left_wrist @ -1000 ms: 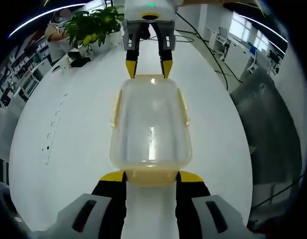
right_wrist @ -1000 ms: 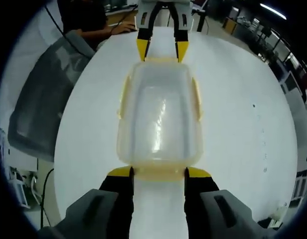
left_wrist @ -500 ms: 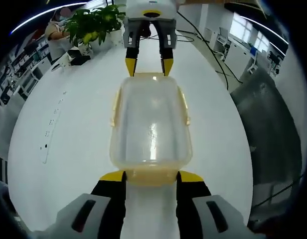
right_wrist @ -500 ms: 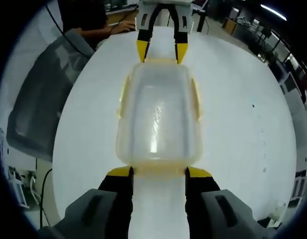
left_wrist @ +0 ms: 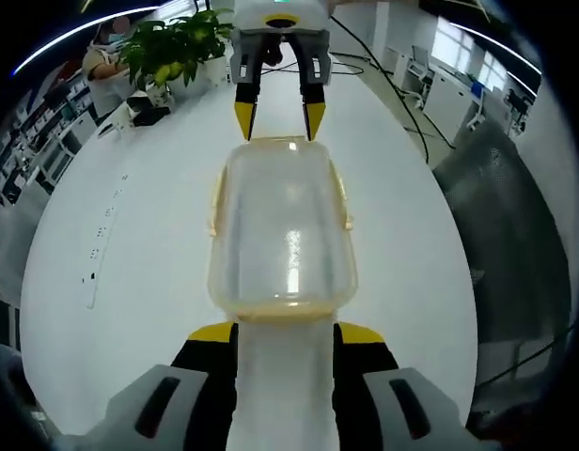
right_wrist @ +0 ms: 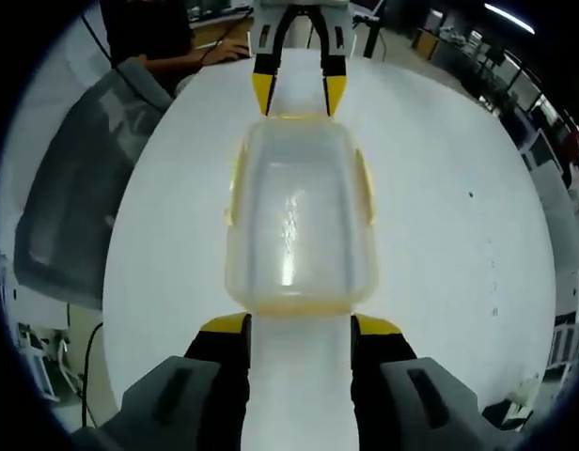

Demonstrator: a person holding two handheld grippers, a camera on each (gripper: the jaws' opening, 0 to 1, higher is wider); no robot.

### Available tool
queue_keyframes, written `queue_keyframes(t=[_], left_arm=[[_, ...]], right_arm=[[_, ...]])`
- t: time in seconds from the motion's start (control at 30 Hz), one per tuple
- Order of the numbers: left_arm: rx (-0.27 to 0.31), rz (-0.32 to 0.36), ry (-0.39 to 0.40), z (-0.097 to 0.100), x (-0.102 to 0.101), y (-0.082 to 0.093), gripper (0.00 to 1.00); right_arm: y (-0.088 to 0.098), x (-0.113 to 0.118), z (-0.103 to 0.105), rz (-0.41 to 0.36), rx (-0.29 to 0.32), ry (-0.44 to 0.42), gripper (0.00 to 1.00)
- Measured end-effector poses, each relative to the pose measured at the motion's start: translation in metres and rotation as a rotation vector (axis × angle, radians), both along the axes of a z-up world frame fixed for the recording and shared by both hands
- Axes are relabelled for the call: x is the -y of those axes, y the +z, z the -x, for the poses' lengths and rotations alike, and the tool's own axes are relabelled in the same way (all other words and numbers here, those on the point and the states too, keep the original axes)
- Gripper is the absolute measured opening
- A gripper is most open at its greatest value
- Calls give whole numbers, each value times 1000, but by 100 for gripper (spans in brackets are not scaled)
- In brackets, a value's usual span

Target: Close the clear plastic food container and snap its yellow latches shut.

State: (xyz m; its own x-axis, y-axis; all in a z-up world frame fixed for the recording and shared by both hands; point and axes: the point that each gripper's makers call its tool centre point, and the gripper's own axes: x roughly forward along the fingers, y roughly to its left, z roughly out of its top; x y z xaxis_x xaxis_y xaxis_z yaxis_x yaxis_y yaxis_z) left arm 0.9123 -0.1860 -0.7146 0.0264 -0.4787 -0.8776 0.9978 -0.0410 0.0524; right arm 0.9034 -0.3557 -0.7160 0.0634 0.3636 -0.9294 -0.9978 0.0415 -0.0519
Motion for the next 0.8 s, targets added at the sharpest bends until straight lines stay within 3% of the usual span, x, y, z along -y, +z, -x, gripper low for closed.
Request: queue_keyframes(t=[0.13,0.33,0.63,0.8], left_arm=[[-7,-16,52,0,-3,4,33],[-14,-44,125,2,-10,4,30],[-46,78,387,-9,1,22,28],[-52,95,423,-5,5,19,26]], right_arm=[[13,-6,-5,-60,-10,-115,36],[19,-4,-6,-81,-12,-160,34],[23,-4,-7,-147,-9,-320,29],[21,-8,-5,-169,-5,-366,28]])
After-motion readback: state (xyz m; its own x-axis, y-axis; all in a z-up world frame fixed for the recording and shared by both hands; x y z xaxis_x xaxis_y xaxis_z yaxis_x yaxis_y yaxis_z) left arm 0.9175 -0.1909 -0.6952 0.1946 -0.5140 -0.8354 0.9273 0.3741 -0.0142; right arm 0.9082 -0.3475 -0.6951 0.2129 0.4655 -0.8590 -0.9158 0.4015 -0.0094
